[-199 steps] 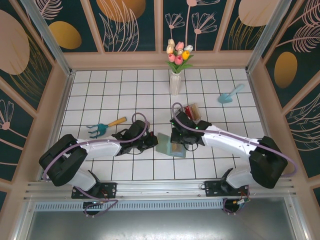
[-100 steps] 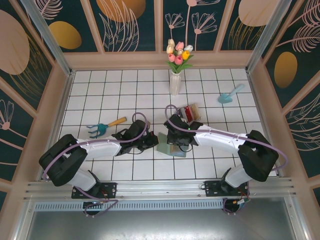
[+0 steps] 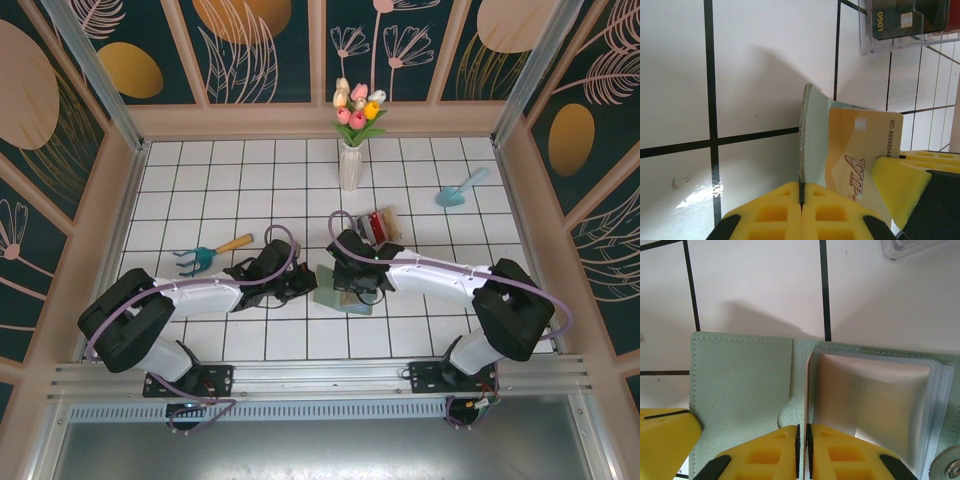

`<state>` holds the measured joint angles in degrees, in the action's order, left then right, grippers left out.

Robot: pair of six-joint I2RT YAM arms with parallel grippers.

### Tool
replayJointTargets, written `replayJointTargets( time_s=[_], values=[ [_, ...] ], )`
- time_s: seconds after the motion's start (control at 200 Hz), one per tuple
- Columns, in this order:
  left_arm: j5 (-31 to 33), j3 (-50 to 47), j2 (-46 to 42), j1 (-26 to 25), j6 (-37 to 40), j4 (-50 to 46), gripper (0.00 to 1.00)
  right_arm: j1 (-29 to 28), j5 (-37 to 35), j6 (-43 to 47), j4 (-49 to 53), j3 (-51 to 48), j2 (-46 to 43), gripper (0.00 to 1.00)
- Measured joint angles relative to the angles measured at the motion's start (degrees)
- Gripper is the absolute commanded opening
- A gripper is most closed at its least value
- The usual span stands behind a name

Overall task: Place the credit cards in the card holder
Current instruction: Pick up the credit card from the card holder, then flip over the card slot on the card holder.

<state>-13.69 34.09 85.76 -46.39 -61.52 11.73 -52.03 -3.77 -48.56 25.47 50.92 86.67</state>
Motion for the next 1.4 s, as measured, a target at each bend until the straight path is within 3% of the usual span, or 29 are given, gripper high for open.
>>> replayJointTargets(
  time_s=[0.14, 0.29, 0.6, 1.401],
  values=[
    [0.02, 0.2, 0.0, 0.0, 0.37, -0.28, 0.0, -0.07, -0.07, -0.04, 0.35, 0.11, -0.02, 0.0],
    [0.15, 0.2, 0.0, 0.0, 0.39, -0.44, 0.0, -0.55, -1.73, -0.07, 1.92, 0.33, -2.27, 0.0],
    [0.22, 0.2, 0.0, 0.0, 0.39, -0.63, 0.0, -0.15, -6.75, -1.99, 5.7, -2.58, -21.64, 0.0],
    [0.63, 0.2, 0.66, 0.0, 0.83, -1.92, 0.0, 0.42, -7.56, -2.82, 11.04, -6.82, -17.99, 0.0]
  ],
)
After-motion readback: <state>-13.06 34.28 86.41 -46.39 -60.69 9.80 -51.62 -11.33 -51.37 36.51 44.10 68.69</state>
